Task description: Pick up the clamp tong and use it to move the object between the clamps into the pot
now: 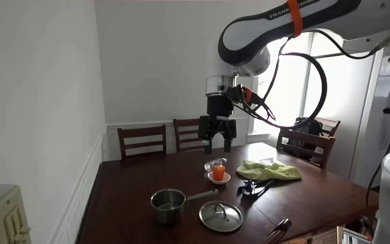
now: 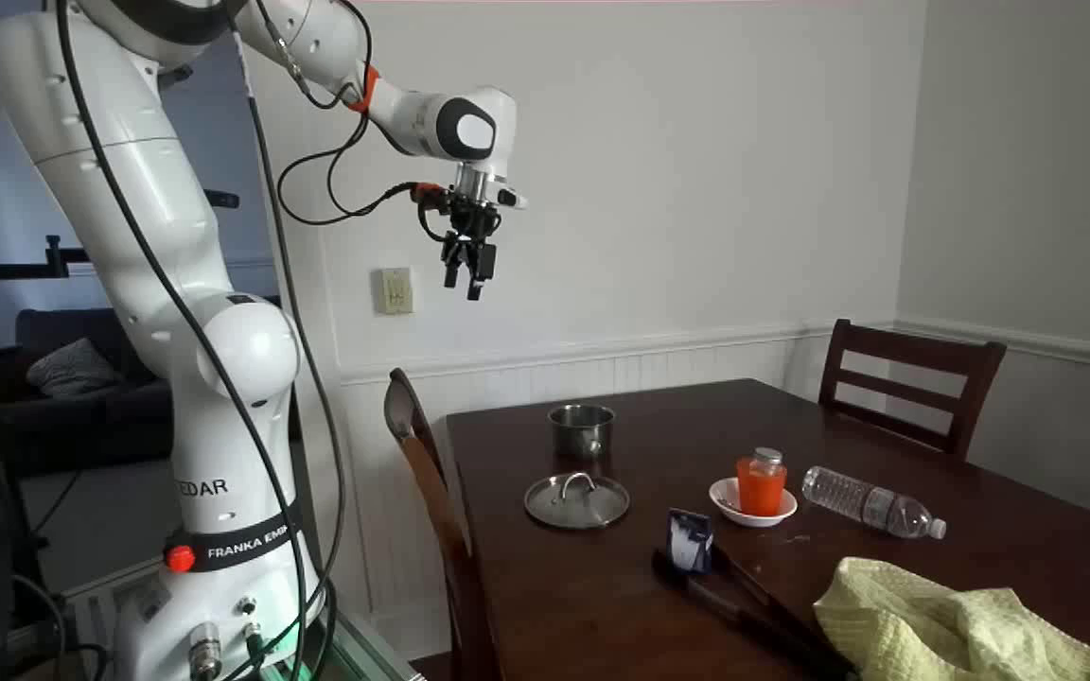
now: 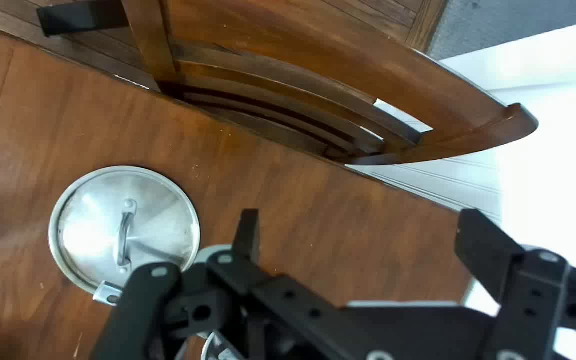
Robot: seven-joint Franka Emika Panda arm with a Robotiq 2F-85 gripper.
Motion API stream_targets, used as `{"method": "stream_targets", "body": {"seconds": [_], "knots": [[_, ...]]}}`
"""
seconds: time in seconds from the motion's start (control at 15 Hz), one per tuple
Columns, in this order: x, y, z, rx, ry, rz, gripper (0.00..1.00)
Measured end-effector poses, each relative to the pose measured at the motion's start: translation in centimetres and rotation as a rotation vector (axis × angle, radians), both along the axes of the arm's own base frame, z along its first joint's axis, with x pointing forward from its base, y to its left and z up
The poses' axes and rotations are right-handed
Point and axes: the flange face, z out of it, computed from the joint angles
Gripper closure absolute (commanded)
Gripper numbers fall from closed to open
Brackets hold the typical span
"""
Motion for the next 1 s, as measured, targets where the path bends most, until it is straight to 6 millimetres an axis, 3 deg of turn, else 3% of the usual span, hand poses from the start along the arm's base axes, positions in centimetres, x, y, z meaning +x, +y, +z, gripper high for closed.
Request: {"method": "stream_targets", "body": {"seconds": [0.67,0.8,1.0], "knots": [[0.1,-0.1,-0.1,0.002,0.005,-0.011,0.0],[0.7,-0.7,-1.3,0.001,0.032,-0.083,0.0],[2.7,-3.1,-5.4,-0.013,0.085,-0.225,0.0]]}}
